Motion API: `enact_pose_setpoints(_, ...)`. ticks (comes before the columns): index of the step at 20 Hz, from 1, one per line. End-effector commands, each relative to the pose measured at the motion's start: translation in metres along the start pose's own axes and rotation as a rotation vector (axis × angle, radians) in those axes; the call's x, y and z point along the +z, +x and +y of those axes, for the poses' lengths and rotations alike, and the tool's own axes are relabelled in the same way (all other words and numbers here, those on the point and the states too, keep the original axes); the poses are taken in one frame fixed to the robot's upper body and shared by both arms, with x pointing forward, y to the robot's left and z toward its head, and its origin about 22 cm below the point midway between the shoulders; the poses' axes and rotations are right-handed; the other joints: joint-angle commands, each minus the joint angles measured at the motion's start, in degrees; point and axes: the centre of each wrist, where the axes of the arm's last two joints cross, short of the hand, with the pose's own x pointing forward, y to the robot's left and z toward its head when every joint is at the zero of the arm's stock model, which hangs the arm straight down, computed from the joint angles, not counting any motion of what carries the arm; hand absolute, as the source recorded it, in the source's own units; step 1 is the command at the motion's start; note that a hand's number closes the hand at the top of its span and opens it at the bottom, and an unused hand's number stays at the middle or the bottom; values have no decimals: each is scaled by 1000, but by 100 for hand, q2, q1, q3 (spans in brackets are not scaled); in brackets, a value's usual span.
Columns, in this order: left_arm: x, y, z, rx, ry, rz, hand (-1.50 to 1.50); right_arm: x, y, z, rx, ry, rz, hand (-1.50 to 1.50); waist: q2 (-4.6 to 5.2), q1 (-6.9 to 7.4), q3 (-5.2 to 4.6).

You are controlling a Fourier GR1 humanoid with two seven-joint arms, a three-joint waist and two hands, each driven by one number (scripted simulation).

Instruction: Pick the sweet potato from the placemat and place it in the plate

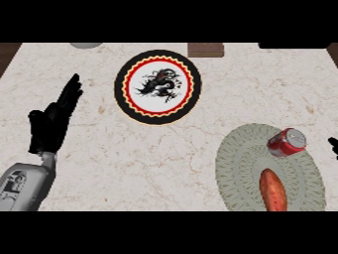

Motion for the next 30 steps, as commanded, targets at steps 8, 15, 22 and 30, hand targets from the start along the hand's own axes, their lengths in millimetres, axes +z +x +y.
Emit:
enact_pose_setpoints(8,-5,-10,-1,-8,-7,4,0,-19,-19,32,92,130,77,-150,0,-44,-1)
enact_pose_setpoints(15,-4,9,5,-7,-3,12,0,-61,-34,69,128,195,109,-150,1,4,2)
enact_pose_setpoints(22,2,4,-8,0,5,-6,0,-68,-57,91,130,200,138,-150,-1,1,3)
enact_pose_setpoints(30,-9,5,-5,-4,-11,1,0,-73,-58,84,138,112,74,150,-3,-22,1)
